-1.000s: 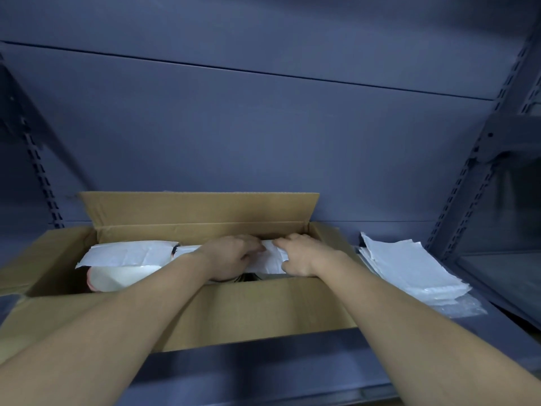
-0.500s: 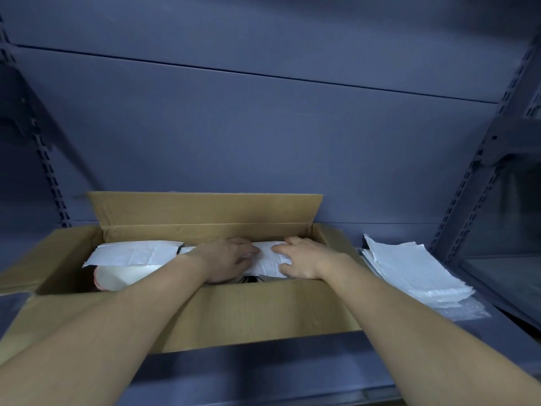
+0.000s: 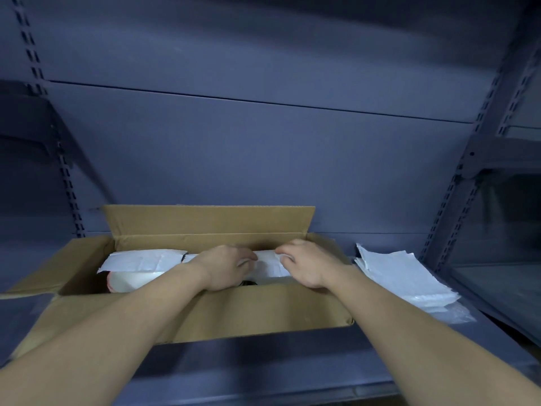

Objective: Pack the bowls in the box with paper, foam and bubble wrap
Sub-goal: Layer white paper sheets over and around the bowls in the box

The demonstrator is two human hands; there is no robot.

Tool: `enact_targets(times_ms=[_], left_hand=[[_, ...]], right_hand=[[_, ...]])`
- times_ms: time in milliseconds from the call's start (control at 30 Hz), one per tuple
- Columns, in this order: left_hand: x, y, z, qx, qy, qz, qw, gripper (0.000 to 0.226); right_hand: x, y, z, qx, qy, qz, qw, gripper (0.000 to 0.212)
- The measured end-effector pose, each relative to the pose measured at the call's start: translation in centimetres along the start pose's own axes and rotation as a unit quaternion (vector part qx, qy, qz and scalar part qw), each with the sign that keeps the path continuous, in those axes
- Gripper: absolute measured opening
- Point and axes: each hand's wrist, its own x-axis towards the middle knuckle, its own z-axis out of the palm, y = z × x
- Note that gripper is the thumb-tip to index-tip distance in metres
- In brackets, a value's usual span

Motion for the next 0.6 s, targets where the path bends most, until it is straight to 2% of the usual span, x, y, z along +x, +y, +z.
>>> enact_targets(times_ms=[200, 333, 500, 600], left_hand=[[-1.9, -4.1, -2.3, 0.048, 0.031, -0.083, 0.995, 0.050], [-3.3, -7.8, -2.2, 0.063, 0.076, -0.181, 0.979, 0.033], [-4.3, -10.9, -2.0, 0.031, 0.066, -0.145, 0.987, 0.039], [-4.9, -12.1, -1.8, 0.046, 0.034, -0.161, 0.985, 0.046]], right_hand=[[-1.4, 0.8, -0.5, 0.019, 0.019, 0.024, 0.999, 0.044], [-1.3, -1.0, 0.1, 0.037, 0.016, 0.000, 0.999, 0.045], [1.3, -5.5, 0.8, 0.054, -0.021, -0.044, 0.997, 0.046], [3.0, -7.8, 1.6, 0.046, -0.054, -0.047, 0.996, 0.046]])
